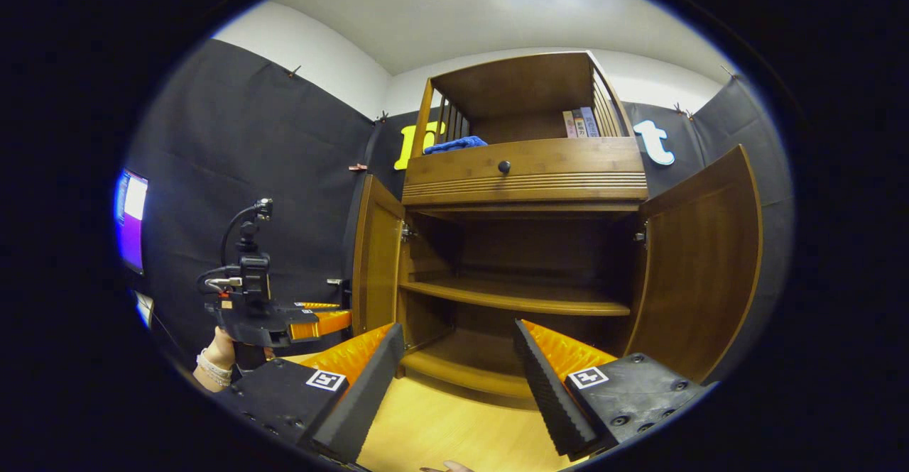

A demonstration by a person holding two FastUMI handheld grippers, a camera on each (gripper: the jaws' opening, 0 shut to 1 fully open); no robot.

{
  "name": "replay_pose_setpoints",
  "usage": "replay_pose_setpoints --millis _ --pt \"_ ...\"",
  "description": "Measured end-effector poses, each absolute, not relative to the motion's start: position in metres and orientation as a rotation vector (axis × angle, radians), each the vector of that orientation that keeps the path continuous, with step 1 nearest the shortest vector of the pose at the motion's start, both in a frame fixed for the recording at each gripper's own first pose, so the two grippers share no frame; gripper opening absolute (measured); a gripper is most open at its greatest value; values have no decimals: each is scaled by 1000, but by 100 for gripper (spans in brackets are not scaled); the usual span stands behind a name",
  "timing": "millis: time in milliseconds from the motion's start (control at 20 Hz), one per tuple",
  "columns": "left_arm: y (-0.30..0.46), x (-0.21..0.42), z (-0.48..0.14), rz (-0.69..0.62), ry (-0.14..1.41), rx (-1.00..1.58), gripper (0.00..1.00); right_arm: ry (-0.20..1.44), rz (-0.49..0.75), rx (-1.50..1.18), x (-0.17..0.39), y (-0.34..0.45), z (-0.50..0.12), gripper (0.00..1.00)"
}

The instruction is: Open the right door of the double-door shoe cabinet with the right hand, and open the left door with the left hand.

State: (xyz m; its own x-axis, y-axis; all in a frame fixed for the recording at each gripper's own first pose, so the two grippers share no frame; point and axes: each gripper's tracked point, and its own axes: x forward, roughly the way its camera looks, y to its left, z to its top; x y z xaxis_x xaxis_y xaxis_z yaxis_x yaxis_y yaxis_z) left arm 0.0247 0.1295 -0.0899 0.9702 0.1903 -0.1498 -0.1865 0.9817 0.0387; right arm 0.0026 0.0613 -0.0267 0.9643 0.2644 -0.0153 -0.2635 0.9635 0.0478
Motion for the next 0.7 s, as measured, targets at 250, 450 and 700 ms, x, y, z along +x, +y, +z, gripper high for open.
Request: replay_pose_setpoints --millis 250,450,700 --pt "155 8 -88 255 157 30 13 29 293 44 6 75 -29 98" --pt "174 -2 -89 299 162 30 9 36 304 36 5 82 -30 97" --pt "192 -13 -89 353 174 46 6 33 300 32 4 85 -28 98"
